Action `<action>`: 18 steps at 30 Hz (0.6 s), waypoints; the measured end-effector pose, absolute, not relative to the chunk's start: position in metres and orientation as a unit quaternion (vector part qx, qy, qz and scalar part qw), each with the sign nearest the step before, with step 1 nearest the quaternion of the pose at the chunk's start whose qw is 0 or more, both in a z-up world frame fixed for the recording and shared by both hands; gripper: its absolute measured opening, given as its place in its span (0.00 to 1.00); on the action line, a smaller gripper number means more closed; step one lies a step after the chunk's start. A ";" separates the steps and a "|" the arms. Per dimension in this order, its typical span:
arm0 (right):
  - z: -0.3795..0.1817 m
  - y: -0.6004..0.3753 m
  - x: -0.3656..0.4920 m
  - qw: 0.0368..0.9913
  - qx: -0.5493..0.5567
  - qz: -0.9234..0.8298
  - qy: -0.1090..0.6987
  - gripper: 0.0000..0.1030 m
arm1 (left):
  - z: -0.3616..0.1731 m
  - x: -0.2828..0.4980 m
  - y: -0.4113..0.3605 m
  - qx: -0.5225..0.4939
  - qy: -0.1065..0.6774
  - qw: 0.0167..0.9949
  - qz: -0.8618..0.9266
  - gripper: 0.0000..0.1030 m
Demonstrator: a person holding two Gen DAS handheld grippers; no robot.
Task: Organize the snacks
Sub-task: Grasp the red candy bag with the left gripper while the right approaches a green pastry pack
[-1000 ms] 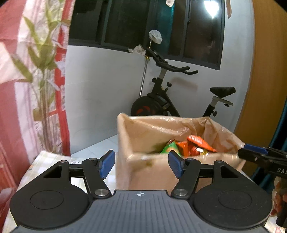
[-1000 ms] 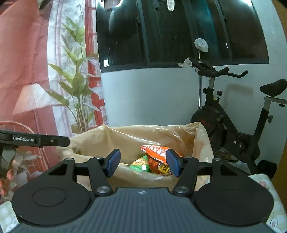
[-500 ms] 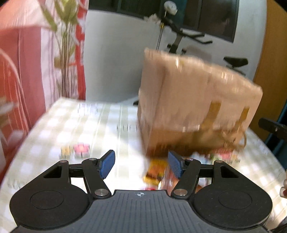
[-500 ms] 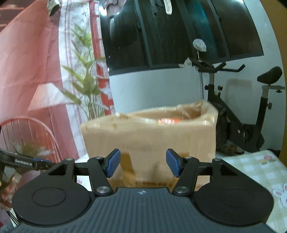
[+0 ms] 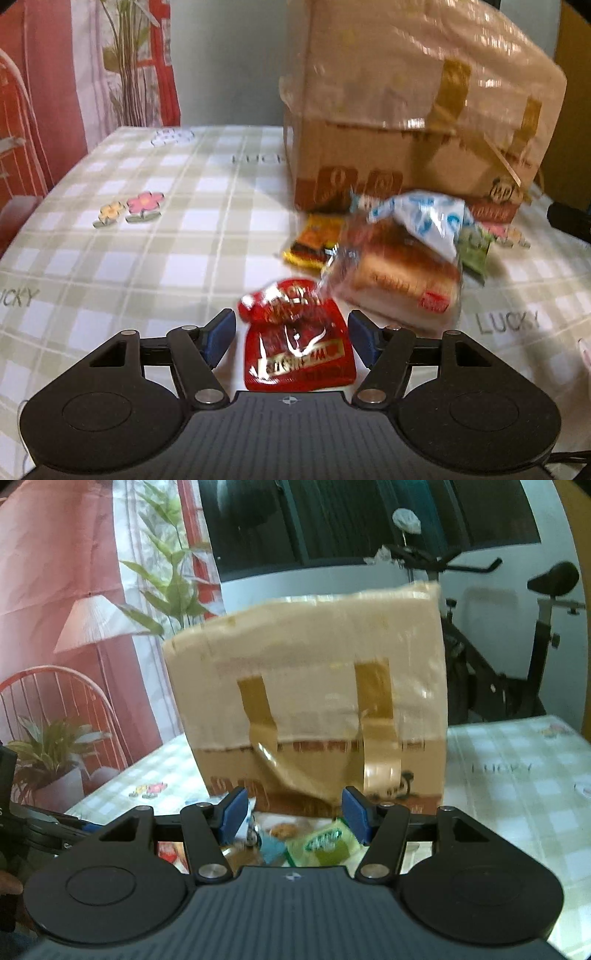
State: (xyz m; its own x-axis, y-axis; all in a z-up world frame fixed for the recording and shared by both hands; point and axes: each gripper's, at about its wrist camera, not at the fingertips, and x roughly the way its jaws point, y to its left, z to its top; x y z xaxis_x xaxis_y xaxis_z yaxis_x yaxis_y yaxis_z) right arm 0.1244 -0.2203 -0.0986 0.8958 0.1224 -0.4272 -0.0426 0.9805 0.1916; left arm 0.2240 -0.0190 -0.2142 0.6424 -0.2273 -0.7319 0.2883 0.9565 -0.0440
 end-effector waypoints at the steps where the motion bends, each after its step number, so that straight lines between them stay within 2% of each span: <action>1: -0.101 -0.221 0.124 0.969 0.091 0.042 0.226 0.58 | -0.216 0.223 -0.021 0.041 0.400 0.905 -0.140 0.68; 5: -0.110 -0.223 0.125 0.966 0.101 0.041 0.234 0.58 | -0.222 0.224 -0.026 0.052 0.395 0.908 -0.127 0.77; 7: -0.113 -0.223 0.126 0.964 0.106 0.040 0.239 0.58 | -0.224 0.225 -0.028 0.062 0.395 0.909 -0.119 0.91; 10: -0.117 -0.226 0.127 0.962 0.113 0.038 0.245 0.58 | -0.226 0.229 -0.025 0.045 0.403 0.908 -0.104 1.00; 18: -0.124 -0.232 0.127 0.958 0.130 0.033 0.255 0.58 | -0.227 0.228 -0.027 0.049 0.401 0.909 -0.104 1.00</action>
State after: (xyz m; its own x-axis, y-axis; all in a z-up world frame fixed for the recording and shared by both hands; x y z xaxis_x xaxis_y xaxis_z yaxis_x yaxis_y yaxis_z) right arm 0.1271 -0.2325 -0.1236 0.8678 0.1301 -0.4797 0.0022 0.9641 0.2654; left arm 0.2276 -0.0268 -0.2268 0.6571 -0.1503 -0.7387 0.2290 0.9734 0.0056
